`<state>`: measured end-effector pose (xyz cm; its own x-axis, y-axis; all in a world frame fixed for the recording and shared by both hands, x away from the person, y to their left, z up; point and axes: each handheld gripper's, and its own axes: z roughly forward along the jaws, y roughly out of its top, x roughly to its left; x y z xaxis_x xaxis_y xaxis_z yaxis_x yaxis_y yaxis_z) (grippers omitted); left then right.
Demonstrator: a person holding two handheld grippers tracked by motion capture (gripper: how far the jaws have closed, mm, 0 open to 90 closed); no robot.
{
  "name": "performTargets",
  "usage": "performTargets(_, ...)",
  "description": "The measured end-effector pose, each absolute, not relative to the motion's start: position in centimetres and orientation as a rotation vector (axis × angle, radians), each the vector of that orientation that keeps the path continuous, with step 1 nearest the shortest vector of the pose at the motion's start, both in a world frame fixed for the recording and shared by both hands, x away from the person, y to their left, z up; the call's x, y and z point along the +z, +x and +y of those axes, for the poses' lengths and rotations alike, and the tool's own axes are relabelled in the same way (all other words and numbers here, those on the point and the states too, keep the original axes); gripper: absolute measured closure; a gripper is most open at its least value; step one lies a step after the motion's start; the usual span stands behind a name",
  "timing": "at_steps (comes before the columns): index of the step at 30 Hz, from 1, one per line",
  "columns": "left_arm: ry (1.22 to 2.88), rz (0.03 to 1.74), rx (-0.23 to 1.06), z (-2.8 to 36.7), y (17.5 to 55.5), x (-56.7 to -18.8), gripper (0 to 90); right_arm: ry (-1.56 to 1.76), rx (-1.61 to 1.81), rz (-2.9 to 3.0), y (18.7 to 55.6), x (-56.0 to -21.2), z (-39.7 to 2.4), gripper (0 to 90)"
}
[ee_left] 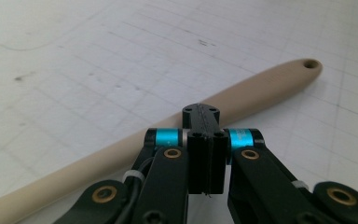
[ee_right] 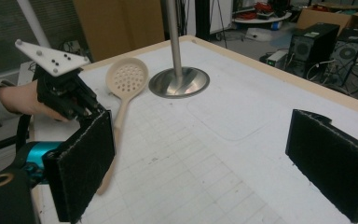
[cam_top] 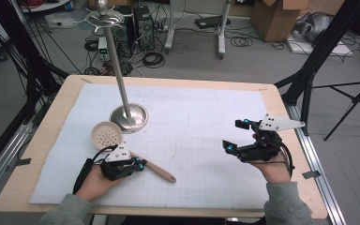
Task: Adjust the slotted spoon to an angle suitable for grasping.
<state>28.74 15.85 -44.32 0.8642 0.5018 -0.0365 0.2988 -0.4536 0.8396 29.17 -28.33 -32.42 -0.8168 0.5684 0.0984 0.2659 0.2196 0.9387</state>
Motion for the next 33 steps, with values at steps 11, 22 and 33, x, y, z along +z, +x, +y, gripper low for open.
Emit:
performTargets(11, 2.026, 0.700, 0.367, 18.9, 30.4, -43.7, 89.5, 0.808, 1.645, 2.175, 28.6, -32.3, -30.2, 7.2)
performTargets(22, 1.994, 0.736, 0.405, 20.2, 32.1, -43.6, 89.5, 0.817, 1.642, 2.180, 28.5, -32.3, -30.2, 7.2)
performTargets(33, 2.047, 0.754, 0.403, 19.4, 32.8, -44.6, 89.4, 0.807, 1.643, 2.190, 28.5, -32.3, -30.0, 7.2)
